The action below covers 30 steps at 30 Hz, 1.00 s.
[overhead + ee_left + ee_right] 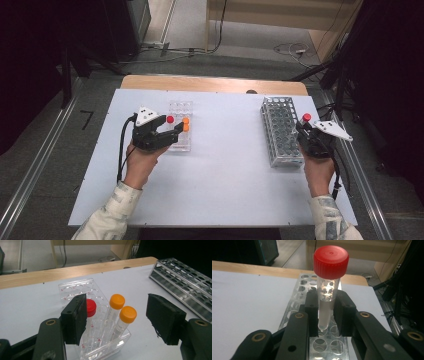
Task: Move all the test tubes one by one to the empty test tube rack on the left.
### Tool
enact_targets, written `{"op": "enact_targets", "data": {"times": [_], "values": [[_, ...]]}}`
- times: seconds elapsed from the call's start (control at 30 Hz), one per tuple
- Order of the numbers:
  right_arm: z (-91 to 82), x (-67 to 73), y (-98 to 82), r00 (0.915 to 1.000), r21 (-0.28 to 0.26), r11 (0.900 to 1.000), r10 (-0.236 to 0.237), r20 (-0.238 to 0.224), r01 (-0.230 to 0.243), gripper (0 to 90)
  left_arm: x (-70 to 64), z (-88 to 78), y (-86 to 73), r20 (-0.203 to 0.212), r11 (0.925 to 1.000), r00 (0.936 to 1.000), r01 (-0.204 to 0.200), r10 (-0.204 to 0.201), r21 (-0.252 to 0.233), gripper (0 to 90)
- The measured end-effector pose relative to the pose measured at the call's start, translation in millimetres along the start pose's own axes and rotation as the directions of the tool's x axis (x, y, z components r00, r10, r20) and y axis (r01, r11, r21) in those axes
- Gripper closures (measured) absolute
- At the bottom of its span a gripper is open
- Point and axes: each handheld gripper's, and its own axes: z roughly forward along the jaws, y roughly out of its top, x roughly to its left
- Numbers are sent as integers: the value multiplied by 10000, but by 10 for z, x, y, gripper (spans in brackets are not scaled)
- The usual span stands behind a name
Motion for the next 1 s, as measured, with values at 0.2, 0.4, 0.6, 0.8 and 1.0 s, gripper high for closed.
{"op": "enact_targets", "data": {"times": [0.2, 0.4, 0.6, 0.8, 1.0], "values": [[-145, 64, 80, 9982, -275, 9996, 8, -593, -24, 720, -19, -13, 9, 61, 10000, 10000, -23, 23, -52, 335], [-236, 279, 114, 9876, -329, 9992, -293, -1545, 245, 720, -45, -33, 17, 124, 9999, 9999, -76, 77, -110, 334], [-257, 586, 70, 9657, -180, 9968, -797, -2471, 776, 720, -104, -47, 19, 263, 9998, 9995, -149, 153, -147, 333], [-227, 838, -18, 9374, 92, 9936, -1035, -3325, 1130, 720, -200, -49, 20, 540, 9995, 9981, -291, 298, -136, 315], [-178, 1085, -140, 9084, 396, 9856, -1355, -3955, 1642, 720, -373, -23, -3, 950, 9988, 9943, -485, 486, -29, 264]]}}
